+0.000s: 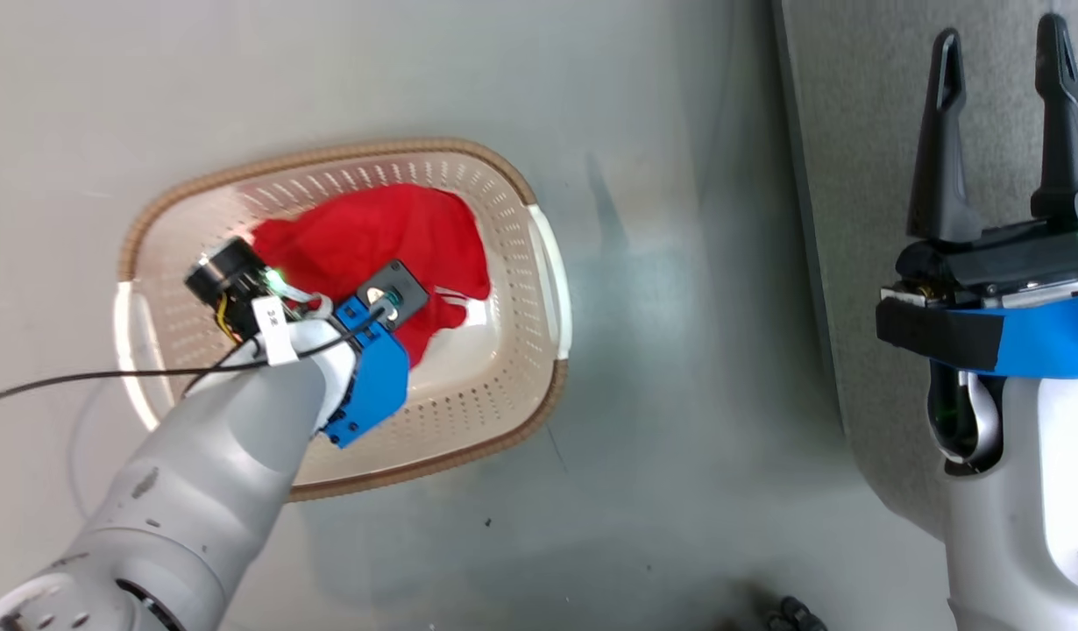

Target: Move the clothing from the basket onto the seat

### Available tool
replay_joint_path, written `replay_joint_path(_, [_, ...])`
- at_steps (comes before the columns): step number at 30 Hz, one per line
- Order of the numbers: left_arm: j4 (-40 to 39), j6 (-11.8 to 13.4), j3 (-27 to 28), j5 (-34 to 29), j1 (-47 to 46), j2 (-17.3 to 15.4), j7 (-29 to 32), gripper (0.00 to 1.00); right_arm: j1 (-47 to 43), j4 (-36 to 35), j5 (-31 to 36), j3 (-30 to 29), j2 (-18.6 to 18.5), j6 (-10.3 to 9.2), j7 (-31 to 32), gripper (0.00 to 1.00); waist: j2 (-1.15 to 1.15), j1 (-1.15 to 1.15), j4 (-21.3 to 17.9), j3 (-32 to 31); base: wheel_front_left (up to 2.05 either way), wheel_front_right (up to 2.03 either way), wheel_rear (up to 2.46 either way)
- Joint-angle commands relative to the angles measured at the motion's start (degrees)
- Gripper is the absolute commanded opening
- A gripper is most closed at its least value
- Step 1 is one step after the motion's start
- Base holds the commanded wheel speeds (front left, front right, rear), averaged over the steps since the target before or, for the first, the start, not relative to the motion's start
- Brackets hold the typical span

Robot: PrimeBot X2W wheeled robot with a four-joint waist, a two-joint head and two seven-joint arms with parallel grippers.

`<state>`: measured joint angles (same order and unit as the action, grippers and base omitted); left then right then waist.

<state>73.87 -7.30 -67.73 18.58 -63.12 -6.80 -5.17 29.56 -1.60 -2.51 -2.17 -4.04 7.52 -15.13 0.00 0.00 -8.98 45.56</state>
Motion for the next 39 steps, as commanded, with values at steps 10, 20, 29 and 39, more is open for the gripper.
replay_joint_path(10, [-1.0, -0.1, 1.1, 3.3, 3.3, 3.1, -4.8, 0.00, -3.8, 2.8, -0.3, -1.1, -1.7, -0.06, 0.0, 1.00, 0.00, 0.00, 4.7, -9.6, 0.00, 0.00, 0.00])
replay_joint_path(20, [-6.2, 1.9, 3.3, 6.9, 6.3, 3.8, -9.3, 0.00, -8.2, 5.2, -0.3, -1.8, -2.4, -0.06, 0.0, 1.00, 0.00, 0.00, 7.3, -17.9, 0.00, 0.00, 0.00])
replay_joint_path(29, [-15.1, 4.5, 6.6, 9.2, 8.4, 3.9, -10.1, 0.00, -12.3, 6.8, -0.6, -1.7, -2.6, -0.06, 0.0, 1.00, 0.00, 0.00, 8.9, -24.9, 0.00, 0.00, 0.00])
replay_joint_path(39, [-27.4, 7.3, 11.7, 9.1, 11.1, 1.6, -10.1, 0.00, -16.2, 8.2, -0.8, -1.1, -2.0, -0.06, 0.0, 1.00, 0.00, 0.00, 9.7, -31.4, 0.00, 0.00, 0.00])
